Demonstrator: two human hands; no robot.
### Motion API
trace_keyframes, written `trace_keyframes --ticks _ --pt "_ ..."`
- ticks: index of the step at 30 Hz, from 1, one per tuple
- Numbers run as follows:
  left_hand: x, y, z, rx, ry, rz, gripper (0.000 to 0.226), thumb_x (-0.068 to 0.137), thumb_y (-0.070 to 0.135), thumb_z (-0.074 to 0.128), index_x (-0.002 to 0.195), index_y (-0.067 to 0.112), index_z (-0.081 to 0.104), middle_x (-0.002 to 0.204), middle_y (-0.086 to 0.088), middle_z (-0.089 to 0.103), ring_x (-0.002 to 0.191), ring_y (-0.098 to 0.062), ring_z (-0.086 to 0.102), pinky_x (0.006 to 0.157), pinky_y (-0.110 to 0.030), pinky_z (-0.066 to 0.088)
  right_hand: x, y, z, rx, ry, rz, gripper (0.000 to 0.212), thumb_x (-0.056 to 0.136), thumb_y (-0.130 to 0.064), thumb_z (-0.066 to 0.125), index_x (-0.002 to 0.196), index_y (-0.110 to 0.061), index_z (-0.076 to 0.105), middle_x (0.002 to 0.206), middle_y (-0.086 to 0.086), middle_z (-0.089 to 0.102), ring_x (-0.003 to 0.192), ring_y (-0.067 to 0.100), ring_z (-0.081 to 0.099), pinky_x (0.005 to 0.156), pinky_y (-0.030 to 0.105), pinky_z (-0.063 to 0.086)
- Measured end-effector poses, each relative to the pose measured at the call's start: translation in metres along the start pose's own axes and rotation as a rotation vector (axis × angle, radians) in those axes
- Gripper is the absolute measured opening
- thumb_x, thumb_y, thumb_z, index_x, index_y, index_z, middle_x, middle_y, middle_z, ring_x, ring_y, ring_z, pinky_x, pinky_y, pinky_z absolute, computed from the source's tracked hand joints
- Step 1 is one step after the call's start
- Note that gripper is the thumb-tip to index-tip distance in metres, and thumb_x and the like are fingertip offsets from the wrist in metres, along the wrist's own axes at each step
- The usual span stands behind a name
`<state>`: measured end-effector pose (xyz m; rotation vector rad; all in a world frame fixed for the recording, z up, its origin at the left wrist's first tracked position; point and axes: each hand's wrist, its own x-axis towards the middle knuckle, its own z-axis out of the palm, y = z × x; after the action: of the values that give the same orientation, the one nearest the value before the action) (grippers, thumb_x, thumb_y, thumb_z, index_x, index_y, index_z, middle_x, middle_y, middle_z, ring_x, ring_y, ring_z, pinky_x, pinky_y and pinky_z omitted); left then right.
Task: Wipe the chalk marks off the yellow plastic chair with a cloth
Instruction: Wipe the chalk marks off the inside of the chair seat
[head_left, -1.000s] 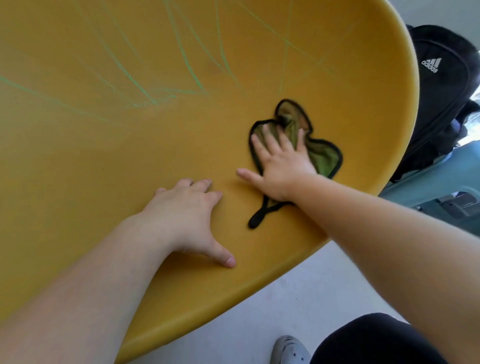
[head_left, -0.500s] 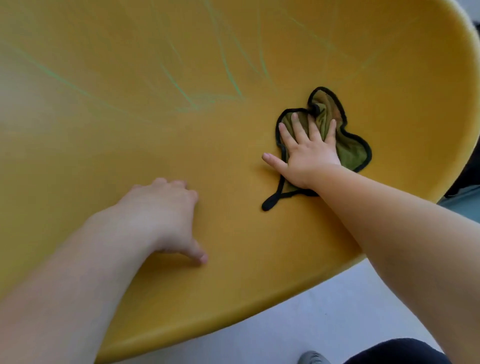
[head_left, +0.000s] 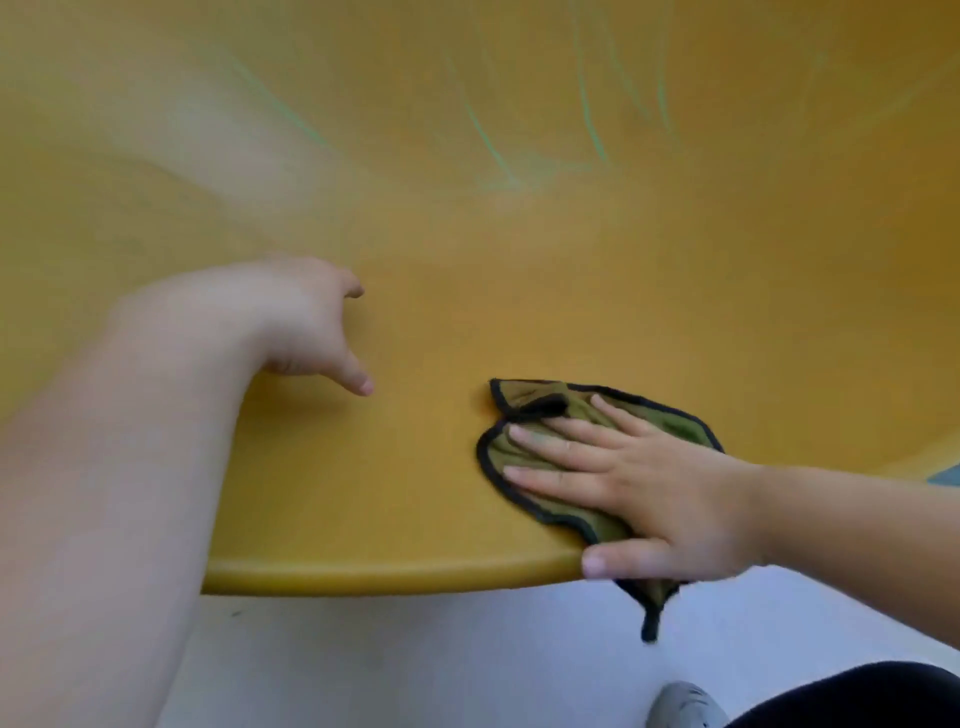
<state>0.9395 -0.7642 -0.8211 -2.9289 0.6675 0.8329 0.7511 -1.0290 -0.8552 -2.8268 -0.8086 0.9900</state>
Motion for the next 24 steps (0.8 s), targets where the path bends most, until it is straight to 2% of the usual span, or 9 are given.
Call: trace_keyframes --ticks 3,5,7,10,13,16,18,21,24 --pt "-0.003 0.0 0.006 -0.011 -0.015 0.016 0.106 0.063 0.056 0.083 0.15 0.024 0.033 0.153 -0.001 0.039 0.135 -0.027 0.043 0.108 -0.036 0.039 0.01 0.064 -0.009 -0.099 0.047 0.45 0.084 0.062 -0.093 -0.026 0.138 -0.059 -0.038 0.166 -0.008 -0.032 0.156 0.026 -0.019 0.123 0.058 -0.013" --pt "-0.006 0.0 0.007 -0.004 -0.003 0.014 0.101 0.065 0.054 0.083 0.149 0.024 0.035 0.152 -0.001 0.04 0.134 -0.028 0.044 0.107 -0.035 0.04 0.029 0.096 -0.02 -0.099 0.107 0.701 0.09 0.062 -0.092 -0.025 0.144 -0.055 -0.035 0.168 -0.001 -0.027 0.156 0.032 -0.016 0.121 0.065 -0.009" --pt "-0.008 -0.003 0.006 -0.009 0.01 0.002 0.097 0.068 0.052 0.082 0.148 0.024 0.037 0.15 -0.002 0.043 0.132 -0.028 0.046 0.106 -0.035 0.041 0.054 0.099 -0.026 -0.021 0.191 0.782 0.094 0.069 -0.091 -0.017 0.153 -0.05 -0.022 0.169 -0.002 -0.024 0.156 0.034 -0.015 0.119 0.069 -0.009" --pt "-0.013 -0.013 0.002 -0.019 0.014 -0.038 0.092 0.07 0.05 0.082 0.147 0.025 0.038 0.148 -0.003 0.046 0.131 -0.029 0.046 0.104 -0.037 0.042 0.095 0.047 -0.03 0.105 0.245 0.598 0.096 0.074 -0.091 -0.01 0.158 -0.046 -0.014 0.168 -0.009 -0.023 0.156 0.03 -0.02 0.119 0.069 -0.01" --pt "-0.018 -0.024 -0.001 -0.033 0.025 -0.079 0.09 0.071 0.049 0.081 0.147 0.026 0.039 0.147 -0.003 0.047 0.13 -0.03 0.047 0.102 -0.035 0.042 0.111 -0.034 -0.027 0.077 0.2 0.189 0.094 0.078 -0.09 -0.002 0.159 -0.044 -0.013 0.168 -0.013 -0.023 0.154 0.026 -0.024 0.119 0.067 -0.015" --pt "-0.022 -0.029 -0.004 -0.035 0.044 -0.085 0.088 0.074 0.048 0.079 0.148 0.025 0.038 0.146 -0.003 0.048 0.13 -0.029 0.046 0.101 -0.034 0.041 0.085 -0.079 -0.018 0.073 0.173 -0.161 0.086 0.088 -0.081 0.014 0.16 -0.042 -0.012 0.168 -0.015 -0.021 0.154 0.019 -0.027 0.118 0.055 -0.022" --pt "-0.023 -0.031 -0.005 -0.038 0.055 -0.082 0.085 0.076 0.048 0.078 0.148 0.025 0.038 0.145 -0.004 0.048 0.129 -0.029 0.047 0.099 -0.033 0.04 0.057 -0.075 -0.009 0.076 0.129 -0.255 0.084 0.091 -0.078 0.02 0.16 -0.043 -0.011 0.167 -0.017 -0.023 0.153 0.015 -0.028 0.119 0.049 -0.023" --pt "-0.022 -0.026 -0.002 -0.051 0.056 -0.079 0.087 0.075 0.052 0.076 0.149 0.027 0.036 0.146 -0.002 0.047 0.131 -0.029 0.045 0.101 -0.035 0.041 0.032 -0.024 -0.003 -0.013 0.077 -0.074 0.078 0.082 -0.087 -0.002 0.152 -0.056 -0.02 0.163 -0.02 -0.031 0.155 0.016 -0.024 0.121 0.048 -0.021" --pt "-0.016 -0.012 0.008 -0.034 0.04 0.0 0.094 0.072 0.058 0.075 0.149 0.027 0.034 0.149 -0.003 0.043 0.134 -0.029 0.042 0.105 -0.036 0.04 0.03 0.051 -0.009 -0.034 0.104 0.39 0.072 0.069 -0.091 -0.023 0.135 -0.067 -0.035 0.163 -0.014 -0.033 0.155 0.021 -0.022 0.123 0.05 -0.016"
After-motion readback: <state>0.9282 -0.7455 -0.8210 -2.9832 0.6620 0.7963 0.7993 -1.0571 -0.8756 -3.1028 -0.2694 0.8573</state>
